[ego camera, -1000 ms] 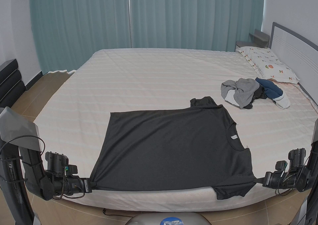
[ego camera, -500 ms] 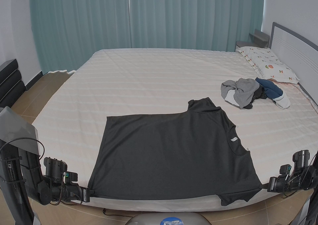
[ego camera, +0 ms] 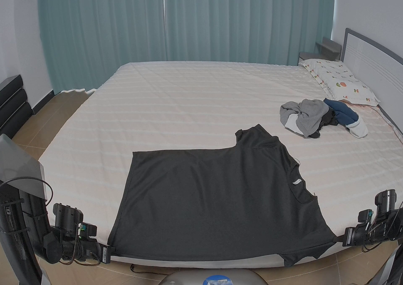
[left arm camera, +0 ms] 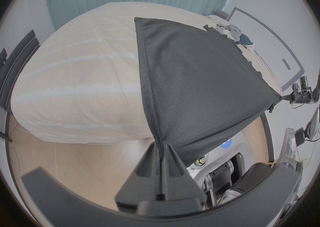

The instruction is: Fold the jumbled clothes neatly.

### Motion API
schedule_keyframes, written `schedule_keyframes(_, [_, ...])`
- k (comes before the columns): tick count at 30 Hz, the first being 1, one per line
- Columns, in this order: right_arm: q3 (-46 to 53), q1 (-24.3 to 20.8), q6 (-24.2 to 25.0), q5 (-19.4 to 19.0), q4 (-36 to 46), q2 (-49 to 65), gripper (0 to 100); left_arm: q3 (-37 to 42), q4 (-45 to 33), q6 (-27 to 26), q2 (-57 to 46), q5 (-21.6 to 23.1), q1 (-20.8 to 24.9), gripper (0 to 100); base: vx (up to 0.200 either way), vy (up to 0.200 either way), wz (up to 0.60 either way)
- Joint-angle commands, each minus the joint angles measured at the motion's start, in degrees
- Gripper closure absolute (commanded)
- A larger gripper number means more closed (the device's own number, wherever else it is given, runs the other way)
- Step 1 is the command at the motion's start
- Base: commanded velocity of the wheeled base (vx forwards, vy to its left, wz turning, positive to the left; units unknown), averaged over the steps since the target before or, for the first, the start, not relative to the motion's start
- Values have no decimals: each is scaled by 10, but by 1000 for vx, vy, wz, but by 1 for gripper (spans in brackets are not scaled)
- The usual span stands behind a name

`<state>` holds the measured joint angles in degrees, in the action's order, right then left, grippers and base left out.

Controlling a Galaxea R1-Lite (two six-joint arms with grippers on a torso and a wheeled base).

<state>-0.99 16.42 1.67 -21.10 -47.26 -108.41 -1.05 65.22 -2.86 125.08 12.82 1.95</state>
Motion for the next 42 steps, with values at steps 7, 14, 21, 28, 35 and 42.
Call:
schedule_keyframes(7, [10,12,-23,11,51,49,100,10,-38,-1,-19,-6,6,100,0,0,0])
schedule_keyframes(14, [8,16,-42,17,76,101,100,9,-65,4,-59,-10,5,100,0,0,0])
schedule_keyframes(21, [-18,12,-36,10,77,116,100,-38,-122,57,-101,-18,5,100,0,0,0])
schedule_keyframes(28, [-57,-2,7,-13,78,112,100,-117,-121,219,-110,-18,23,100,0,0,0])
schedule_keyframes(35, [-110,-39,61,-12,78,86,100,-179,-121,342,-109,-25,42,100,0,0,0])
schedule_keyframes(42, [-147,-44,85,-14,71,53,100,-209,-120,389,-109,-25,39,100,0,0,0])
